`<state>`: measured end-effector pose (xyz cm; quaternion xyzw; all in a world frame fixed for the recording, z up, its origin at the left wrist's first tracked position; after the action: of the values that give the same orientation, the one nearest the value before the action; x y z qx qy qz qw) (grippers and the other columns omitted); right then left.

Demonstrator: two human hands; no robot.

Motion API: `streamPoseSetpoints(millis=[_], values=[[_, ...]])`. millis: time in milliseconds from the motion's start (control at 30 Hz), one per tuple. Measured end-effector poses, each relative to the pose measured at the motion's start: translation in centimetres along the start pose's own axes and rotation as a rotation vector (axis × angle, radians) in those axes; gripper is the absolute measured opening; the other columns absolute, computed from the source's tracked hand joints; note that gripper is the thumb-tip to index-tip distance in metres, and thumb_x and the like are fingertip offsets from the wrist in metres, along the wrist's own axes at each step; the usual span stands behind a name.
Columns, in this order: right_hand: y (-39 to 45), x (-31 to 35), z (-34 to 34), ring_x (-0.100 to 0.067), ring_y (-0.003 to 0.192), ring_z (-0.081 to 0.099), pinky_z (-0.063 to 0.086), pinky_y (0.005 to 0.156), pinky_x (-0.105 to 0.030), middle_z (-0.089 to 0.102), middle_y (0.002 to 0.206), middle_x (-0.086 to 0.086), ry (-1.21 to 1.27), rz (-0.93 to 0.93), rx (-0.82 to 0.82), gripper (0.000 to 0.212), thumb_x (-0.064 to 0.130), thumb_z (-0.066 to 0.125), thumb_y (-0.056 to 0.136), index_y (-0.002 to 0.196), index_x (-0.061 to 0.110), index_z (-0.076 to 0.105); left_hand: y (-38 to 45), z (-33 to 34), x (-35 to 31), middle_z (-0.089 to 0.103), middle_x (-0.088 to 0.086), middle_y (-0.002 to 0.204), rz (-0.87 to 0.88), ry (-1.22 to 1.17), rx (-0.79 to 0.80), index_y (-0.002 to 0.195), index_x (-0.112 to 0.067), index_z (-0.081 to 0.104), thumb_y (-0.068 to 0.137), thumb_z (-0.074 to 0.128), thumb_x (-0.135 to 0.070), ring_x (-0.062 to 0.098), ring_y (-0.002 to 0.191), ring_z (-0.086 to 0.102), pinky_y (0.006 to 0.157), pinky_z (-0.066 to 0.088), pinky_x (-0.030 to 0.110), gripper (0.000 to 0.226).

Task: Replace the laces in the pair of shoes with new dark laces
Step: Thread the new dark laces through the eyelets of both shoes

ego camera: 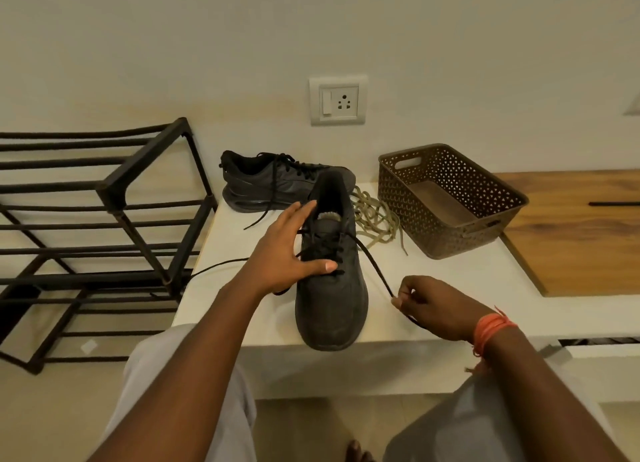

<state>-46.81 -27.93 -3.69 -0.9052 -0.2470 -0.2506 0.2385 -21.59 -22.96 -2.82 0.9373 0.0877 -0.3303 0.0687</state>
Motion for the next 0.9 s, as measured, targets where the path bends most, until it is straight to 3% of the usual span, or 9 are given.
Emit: streamPoseSetpoints(millis=[133,267,400,533,567,633,733,800,900], values=[[1.5,2.3,-0.5,-0.004,0.045,0.041,0.035,0.053,-0.024,0.048,0.055,0.004,0.284,-0.126,-0.324,0.021,0.037,0.059,0.093,0.091,0.017,0.053,-1.7,-0.4,0.1,0.004,-0.007,0.162,-0.008,0.115,-0.027,0.146,-0.052,0.011,0.068,0.073,-0.063,0.022,0.148,0.006,0.116,0.014,0.050,0.101],[3.4,4.4,-0.5,-0.010,0.063,0.052,0.044,0.062,-0.031,0.055,0.071,0.006,0.321,-0.145,-0.477,0.028,0.044,0.064,0.088,0.093,0.018,0.055,-2.3,0.4,-0.2,-0.007,-0.010,0.162,-0.012,0.197,0.055,0.141,-0.061,0.003,0.066,0.068,-0.070,0.021,0.148,-0.005,0.117,0.006,0.052,0.099],[6.1,6.0,0.5,-0.013,0.071,0.057,0.045,0.066,-0.030,0.060,0.076,0.003,0.277,-0.073,-0.385,0.032,0.046,0.057,0.092,0.087,0.014,0.057,-1.9,0.9,0.2,-0.005,-0.010,0.162,-0.059,0.243,0.067,0.145,-0.056,0.005,0.061,0.070,-0.073,0.022,0.148,-0.004,0.117,0.006,0.052,0.107],[6.7,6.5,0.5,-0.007,0.047,0.039,0.029,0.041,-0.019,0.053,0.065,-0.004,0.684,-0.049,-0.097,0.027,0.025,0.054,0.098,0.074,0.012,0.058,-1.9,0.6,0.3,0.007,-0.010,0.160,-0.057,0.214,0.045,0.144,-0.053,0.015,0.059,0.076,-0.069,0.021,0.147,0.007,0.116,0.013,0.051,0.106],[6.5,6.2,0.1,-0.009,0.047,0.036,0.025,0.041,-0.019,0.052,0.065,-0.005,0.765,-0.009,-0.097,0.026,0.021,0.054,0.096,0.073,0.011,0.059,-1.9,0.4,0.3,0.011,-0.010,0.159,-0.054,0.217,0.043,0.143,-0.053,0.018,0.058,0.077,-0.069,0.020,0.146,0.009,0.116,0.015,0.050,0.105],[5.9,4.7,-0.9,-0.011,0.049,0.035,0.024,0.041,-0.021,0.052,0.063,-0.005,0.912,0.099,-0.252,0.023,0.015,0.055,0.093,0.071,0.010,0.062,-1.7,0.1,0.2,0.018,-0.010,0.156,-0.039,0.233,0.023,0.140,-0.051,0.024,0.055,0.077,-0.071,0.019,0.144,0.014,0.115,0.018,0.047,0.102],[4.4,1.6,-2.9,-0.019,0.060,0.051,0.041,0.058,-0.029,0.060,0.066,-0.008,0.715,0.150,-0.622,0.021,0.015,0.061,0.089,0.072,0.004,0.067,-1.5,-0.1,0.2,0.024,-0.011,0.153,-0.025,0.198,0.024,0.136,-0.050,0.028,0.053,0.080,-0.069,0.019,0.141,0.021,0.113,0.023,0.046,0.100],[3.8,0.7,-3.2,-0.025,0.076,0.059,0.045,0.068,-0.031,0.066,0.082,-0.012,0.547,0.092,-0.583,0.018,0.020,0.068,0.086,0.084,0.003,0.066,-1.5,0.0,0.3,0.025,-0.010,0.152,-0.020,0.118,0.054,0.137,-0.050,0.027,0.054,0.083,-0.063,0.019,0.139,0.025,0.112,0.026,0.046,0.101],[4.3,1.6,-1.9,-0.018,0.095,0.055,0.042,0.077,-0.028,0.059,0.104,-0.002,0.409,-0.024,-0.502,0.033,0.023,0.076,0.081,0.108,0.014,0.057,-1.6,0.3,0.5,0.025,-0.010,0.152,-0.014,0.075,0.067,0.138,-0.050,0.024,0.056,0.084,-0.059,0.018,0.138,0.026,0.111,0.025,0.046,0.102]])
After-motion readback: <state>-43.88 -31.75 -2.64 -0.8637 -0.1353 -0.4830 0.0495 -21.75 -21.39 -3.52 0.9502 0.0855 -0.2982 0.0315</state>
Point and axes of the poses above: each hand's wrist, its own y-axis towards the middle knuckle, its own z-axis out of the palm, x = y × z, the point moved 2 cm from there along y, towards the middle knuckle
